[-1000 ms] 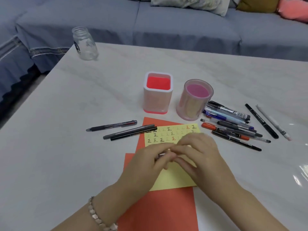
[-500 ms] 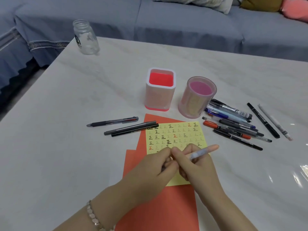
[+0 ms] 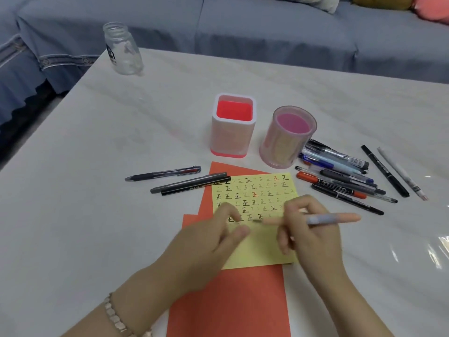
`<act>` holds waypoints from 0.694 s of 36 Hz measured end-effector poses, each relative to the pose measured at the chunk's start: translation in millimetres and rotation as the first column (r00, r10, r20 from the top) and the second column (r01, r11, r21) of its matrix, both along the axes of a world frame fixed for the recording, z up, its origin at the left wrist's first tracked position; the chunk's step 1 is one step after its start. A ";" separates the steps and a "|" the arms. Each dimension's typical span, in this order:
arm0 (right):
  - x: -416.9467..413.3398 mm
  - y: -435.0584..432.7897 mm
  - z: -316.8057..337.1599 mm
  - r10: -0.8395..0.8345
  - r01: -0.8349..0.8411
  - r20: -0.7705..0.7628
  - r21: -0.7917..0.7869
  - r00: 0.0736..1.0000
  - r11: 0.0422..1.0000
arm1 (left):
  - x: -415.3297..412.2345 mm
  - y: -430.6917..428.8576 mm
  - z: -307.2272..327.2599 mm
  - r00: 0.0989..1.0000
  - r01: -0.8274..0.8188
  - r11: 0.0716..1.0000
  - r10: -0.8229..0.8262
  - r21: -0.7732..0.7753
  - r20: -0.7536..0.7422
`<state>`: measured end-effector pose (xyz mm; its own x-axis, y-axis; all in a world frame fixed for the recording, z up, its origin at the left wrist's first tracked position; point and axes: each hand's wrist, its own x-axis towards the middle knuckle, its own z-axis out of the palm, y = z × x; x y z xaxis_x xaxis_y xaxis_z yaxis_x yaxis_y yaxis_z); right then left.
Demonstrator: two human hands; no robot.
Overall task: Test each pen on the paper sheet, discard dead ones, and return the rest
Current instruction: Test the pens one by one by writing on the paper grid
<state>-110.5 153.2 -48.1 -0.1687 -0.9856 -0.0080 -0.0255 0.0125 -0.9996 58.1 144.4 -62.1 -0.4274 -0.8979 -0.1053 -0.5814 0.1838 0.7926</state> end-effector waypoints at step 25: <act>-19.8 7.2 -73.0 0.249 -0.367 -0.784 0.029 0.568 0.930 | 6.1 -8.6 -68.1 0.931 0.167 0.896 -0.006 -0.411 0.364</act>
<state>-130.3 160.3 -121.1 0.2602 -0.9605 0.0990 -0.7550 -0.2663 -0.5993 64.2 135.8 -130.2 -0.5139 -0.8486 0.1259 -0.7672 0.5202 0.3752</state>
